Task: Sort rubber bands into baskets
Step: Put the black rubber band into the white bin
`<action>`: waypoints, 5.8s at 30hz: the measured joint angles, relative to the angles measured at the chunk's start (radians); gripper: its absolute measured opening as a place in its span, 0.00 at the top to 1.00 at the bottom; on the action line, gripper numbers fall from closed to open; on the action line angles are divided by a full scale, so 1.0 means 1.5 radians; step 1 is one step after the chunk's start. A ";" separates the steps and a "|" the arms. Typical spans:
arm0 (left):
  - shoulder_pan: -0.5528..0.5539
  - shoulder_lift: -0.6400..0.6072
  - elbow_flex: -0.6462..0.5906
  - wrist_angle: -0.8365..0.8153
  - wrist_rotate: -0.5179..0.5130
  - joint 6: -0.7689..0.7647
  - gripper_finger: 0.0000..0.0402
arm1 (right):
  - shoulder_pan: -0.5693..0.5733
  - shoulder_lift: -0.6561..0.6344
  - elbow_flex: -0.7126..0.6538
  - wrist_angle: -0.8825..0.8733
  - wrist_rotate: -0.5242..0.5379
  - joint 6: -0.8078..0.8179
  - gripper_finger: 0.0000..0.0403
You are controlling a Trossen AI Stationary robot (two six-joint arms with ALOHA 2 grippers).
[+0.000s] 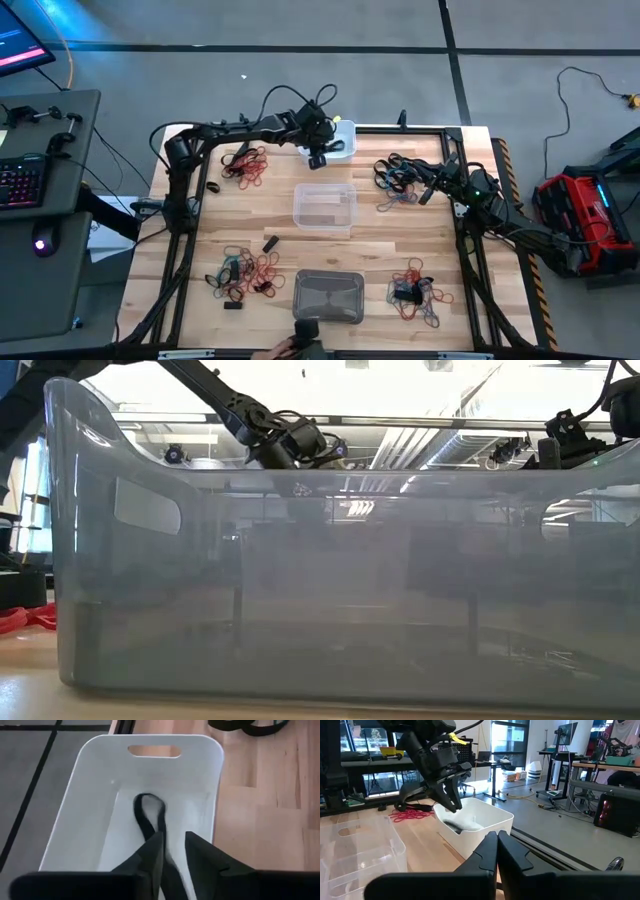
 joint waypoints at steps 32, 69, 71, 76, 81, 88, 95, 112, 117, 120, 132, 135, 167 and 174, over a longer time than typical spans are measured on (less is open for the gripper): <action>0.067 -0.390 -0.352 0.073 -0.021 -0.141 1.00 | 0.000 0.000 0.000 0.000 0.000 0.000 1.00; 0.257 -0.286 -0.435 -0.110 -0.123 -0.191 0.78 | 0.000 0.000 0.000 0.000 0.000 0.000 1.00; 0.261 -0.277 -0.435 -0.109 -0.123 -0.191 0.78 | 0.000 0.000 0.000 0.000 0.000 0.000 1.00; 0.266 -0.265 -0.431 -0.082 -0.123 -0.191 0.78 | 0.000 0.000 0.000 0.000 0.000 0.000 1.00; 0.268 -0.258 -0.431 -0.071 -0.123 -0.191 0.78 | 0.000 0.000 0.000 0.000 0.000 0.000 1.00; 0.268 -0.258 -0.431 -0.072 -0.121 -0.192 0.78 | 0.000 0.000 0.000 0.000 0.000 0.000 1.00; 0.268 -0.254 -0.431 -0.077 -0.087 -0.191 0.78 | 0.000 0.000 0.000 0.000 0.000 0.000 1.00; 0.265 -0.259 -0.432 -0.073 -0.129 -0.157 0.99 | 0.000 0.000 0.000 0.000 0.000 0.000 1.00; 0.253 -0.283 -0.424 -0.077 -0.138 -0.156 1.00 | 0.000 0.000 0.000 0.000 0.000 0.000 1.00; 0.240 -0.303 -0.410 -0.076 -0.138 -0.156 1.00 | 0.000 0.000 0.000 0.000 0.000 0.000 1.00; 0.166 -0.383 -0.339 -0.079 -0.138 -0.166 1.00 | 0.000 0.000 0.000 0.000 0.000 0.000 1.00; 0.143 -0.383 -0.303 -0.085 -0.139 -0.173 1.00 | 0.000 0.000 0.000 0.000 0.000 0.000 1.00; 0.023 -0.186 -0.031 -0.028 -0.118 -0.070 1.00 | 0.000 0.000 0.000 0.000 0.000 0.000 1.00; 0.024 -0.076 0.037 -0.030 -0.111 -0.019 1.00 | 0.000 0.000 0.000 0.000 0.000 0.000 1.00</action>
